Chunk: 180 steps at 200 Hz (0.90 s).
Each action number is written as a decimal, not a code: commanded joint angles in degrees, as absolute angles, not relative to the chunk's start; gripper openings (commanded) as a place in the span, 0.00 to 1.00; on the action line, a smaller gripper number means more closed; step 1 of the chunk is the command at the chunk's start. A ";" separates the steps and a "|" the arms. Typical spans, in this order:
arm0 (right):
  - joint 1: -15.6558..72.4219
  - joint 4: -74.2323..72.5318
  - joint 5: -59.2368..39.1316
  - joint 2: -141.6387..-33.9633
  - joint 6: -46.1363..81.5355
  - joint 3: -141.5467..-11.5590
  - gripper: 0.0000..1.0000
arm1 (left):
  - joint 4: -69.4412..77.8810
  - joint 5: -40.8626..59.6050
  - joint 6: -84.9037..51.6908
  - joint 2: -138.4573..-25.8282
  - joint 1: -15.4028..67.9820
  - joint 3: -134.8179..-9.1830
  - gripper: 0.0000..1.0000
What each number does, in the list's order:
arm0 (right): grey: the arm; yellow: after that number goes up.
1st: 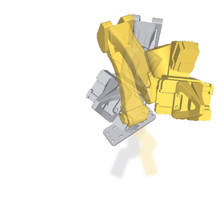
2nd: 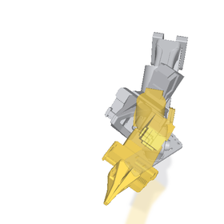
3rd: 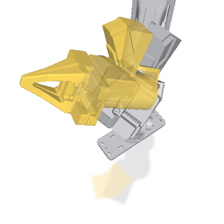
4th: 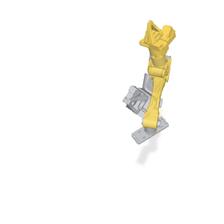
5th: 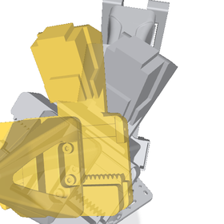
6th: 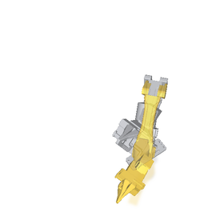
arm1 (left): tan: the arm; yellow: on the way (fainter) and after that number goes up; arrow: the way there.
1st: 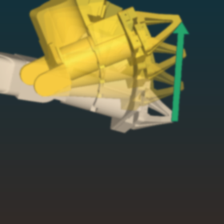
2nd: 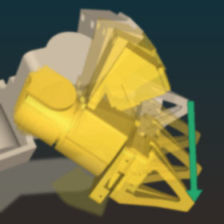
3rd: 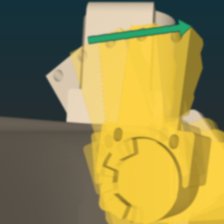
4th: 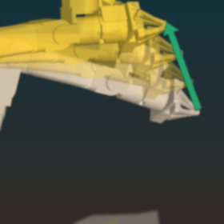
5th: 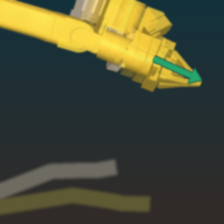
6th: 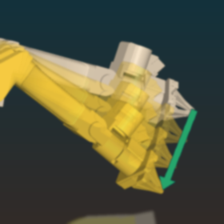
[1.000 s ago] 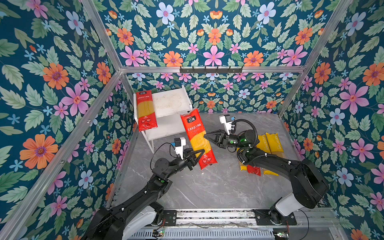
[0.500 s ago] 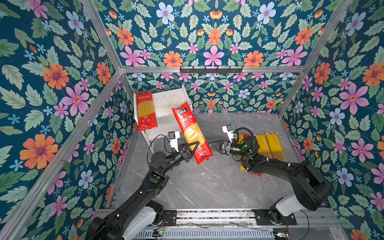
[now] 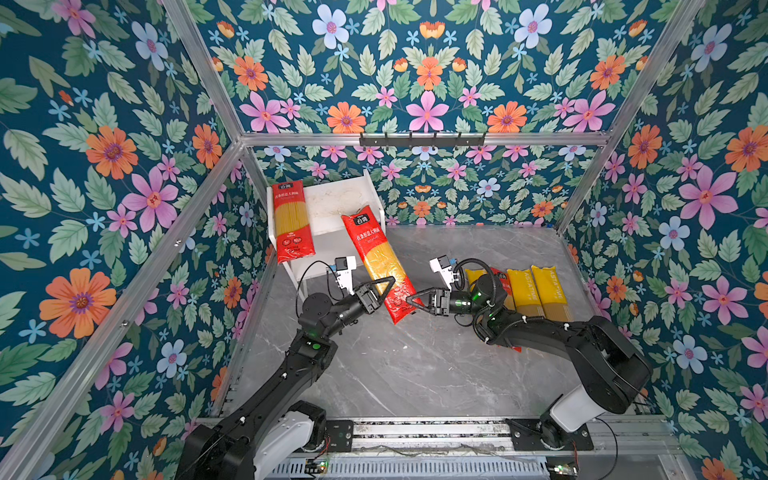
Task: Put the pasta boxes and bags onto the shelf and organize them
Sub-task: 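Carry the bag with both grippers onto the shelf's top tier beside the first bag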
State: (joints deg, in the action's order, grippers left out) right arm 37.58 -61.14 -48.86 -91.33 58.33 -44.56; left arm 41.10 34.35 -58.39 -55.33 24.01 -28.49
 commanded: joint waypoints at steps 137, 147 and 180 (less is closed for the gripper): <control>39.02 -50.40 -41.22 -97.24 61.70 -67.32 0.00 | 40.29 26.84 -52.24 -39.47 23.32 -23.68 0.70; 39.10 -46.33 -40.43 -98.73 62.07 -70.88 0.00 | 40.23 27.15 -51.29 -37.55 23.46 -22.32 0.72; 39.62 -36.74 -37.57 -104.76 65.95 -83.85 0.00 | 41.97 25.79 -50.10 -33.24 24.61 -16.80 0.73</control>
State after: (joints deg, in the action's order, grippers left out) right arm 39.07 -39.48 -41.56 -102.43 64.05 -76.97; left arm 40.32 26.61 -52.58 -34.92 23.90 -19.20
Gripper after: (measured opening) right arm 0.135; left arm 0.733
